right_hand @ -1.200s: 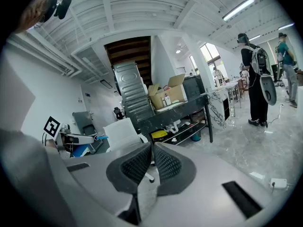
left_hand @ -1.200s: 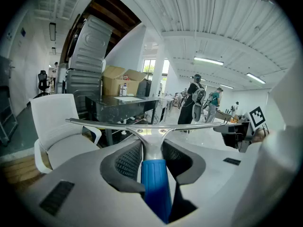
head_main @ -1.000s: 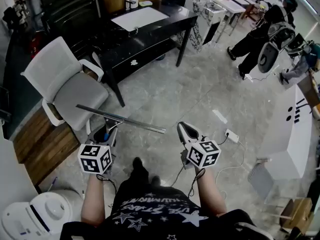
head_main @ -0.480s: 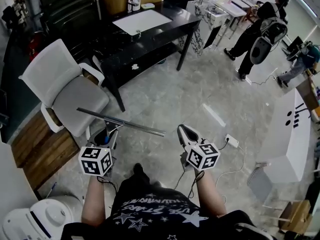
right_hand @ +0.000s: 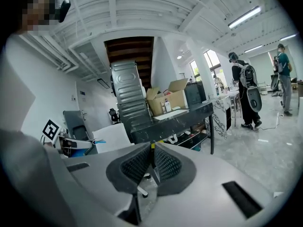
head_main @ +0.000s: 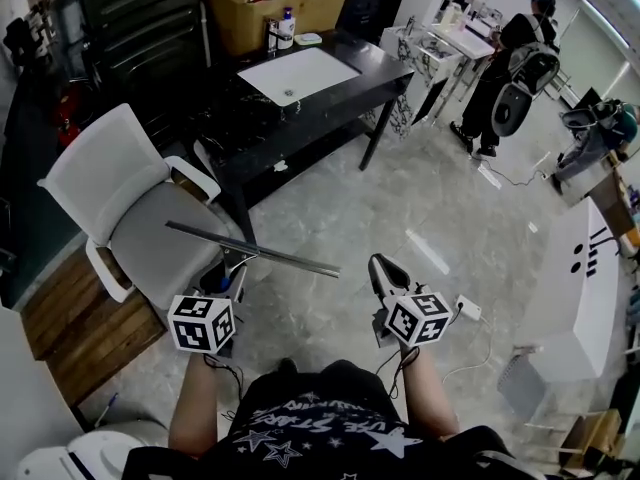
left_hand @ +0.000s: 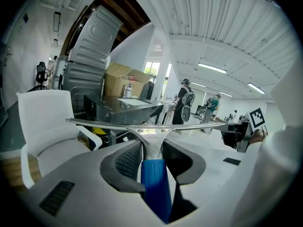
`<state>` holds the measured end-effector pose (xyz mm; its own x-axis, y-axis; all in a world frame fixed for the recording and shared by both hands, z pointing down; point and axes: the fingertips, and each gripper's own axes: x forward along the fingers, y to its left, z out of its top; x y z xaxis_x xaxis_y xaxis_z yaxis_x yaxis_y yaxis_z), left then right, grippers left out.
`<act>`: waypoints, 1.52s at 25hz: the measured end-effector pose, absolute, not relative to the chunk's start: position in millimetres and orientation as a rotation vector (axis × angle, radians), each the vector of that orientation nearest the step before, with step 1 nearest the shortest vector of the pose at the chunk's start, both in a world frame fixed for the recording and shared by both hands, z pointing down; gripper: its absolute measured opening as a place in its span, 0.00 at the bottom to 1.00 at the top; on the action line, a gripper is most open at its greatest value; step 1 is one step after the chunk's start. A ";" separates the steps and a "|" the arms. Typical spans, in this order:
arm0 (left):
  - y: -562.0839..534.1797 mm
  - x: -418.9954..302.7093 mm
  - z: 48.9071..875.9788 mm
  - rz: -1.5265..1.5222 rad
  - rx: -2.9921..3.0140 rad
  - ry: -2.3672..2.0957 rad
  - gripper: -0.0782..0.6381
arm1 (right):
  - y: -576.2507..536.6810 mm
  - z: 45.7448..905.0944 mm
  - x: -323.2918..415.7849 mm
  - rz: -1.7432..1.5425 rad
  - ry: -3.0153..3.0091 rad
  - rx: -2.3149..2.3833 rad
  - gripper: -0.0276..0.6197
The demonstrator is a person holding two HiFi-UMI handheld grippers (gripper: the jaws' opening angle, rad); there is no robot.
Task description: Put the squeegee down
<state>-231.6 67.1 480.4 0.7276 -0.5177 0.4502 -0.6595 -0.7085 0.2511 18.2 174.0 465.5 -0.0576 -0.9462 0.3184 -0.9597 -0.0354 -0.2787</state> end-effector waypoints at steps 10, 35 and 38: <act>10.4 -231.4 484.3 0.471 2.524 -0.931 0.33 | 105.3 479.8 14.7 0.698 -2.195 2.080 0.13; -254.6 -98.9 463.1 0.390 2.238 -1.459 0.33 | -264.1 485.0 183.7 0.734 -2.545 1.609 0.13; -276.1 -84.4 463.2 0.370 2.184 -1.513 0.33 | -295.5 485.1 195.6 0.738 -2.580 1.547 0.13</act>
